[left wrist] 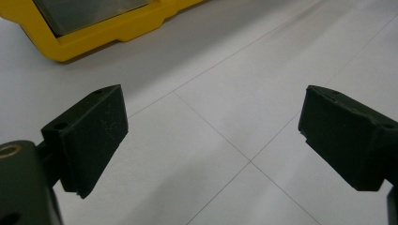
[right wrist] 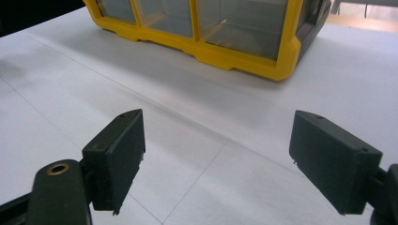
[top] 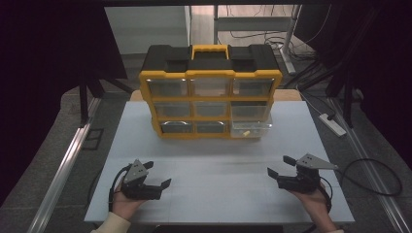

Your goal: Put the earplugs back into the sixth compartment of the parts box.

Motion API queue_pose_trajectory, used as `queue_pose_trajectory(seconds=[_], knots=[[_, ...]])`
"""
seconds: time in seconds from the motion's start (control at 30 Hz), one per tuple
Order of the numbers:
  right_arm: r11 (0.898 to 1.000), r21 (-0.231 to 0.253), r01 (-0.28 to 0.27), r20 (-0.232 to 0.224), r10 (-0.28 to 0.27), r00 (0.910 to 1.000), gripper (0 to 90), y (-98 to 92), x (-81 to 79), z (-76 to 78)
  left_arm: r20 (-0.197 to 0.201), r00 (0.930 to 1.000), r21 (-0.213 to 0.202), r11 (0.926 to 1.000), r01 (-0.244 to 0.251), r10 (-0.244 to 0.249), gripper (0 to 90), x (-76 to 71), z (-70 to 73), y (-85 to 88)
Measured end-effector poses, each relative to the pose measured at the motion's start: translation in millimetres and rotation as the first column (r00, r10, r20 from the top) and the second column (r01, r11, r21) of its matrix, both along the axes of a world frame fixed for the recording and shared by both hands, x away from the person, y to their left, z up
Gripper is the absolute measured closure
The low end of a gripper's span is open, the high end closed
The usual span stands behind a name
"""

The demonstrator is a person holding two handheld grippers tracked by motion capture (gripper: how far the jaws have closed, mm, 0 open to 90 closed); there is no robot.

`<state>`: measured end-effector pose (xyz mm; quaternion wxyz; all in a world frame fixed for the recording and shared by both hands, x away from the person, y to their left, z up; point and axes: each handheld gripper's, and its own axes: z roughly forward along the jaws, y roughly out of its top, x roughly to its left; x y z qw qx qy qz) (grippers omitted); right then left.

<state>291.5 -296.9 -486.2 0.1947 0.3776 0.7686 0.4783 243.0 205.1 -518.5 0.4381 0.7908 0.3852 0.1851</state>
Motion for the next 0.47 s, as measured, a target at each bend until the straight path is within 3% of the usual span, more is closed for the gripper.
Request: queue_pose_trajectory(seconds=[0.47], knots=[[1.000,-0.013,-0.012,-0.003,0.012,0.9999,18.8,1.3,-0.6,-4.4,0.001,1.0000,0.005,1.0000,-0.001,0.001,8.4,0.2,-0.3,-0.2]])
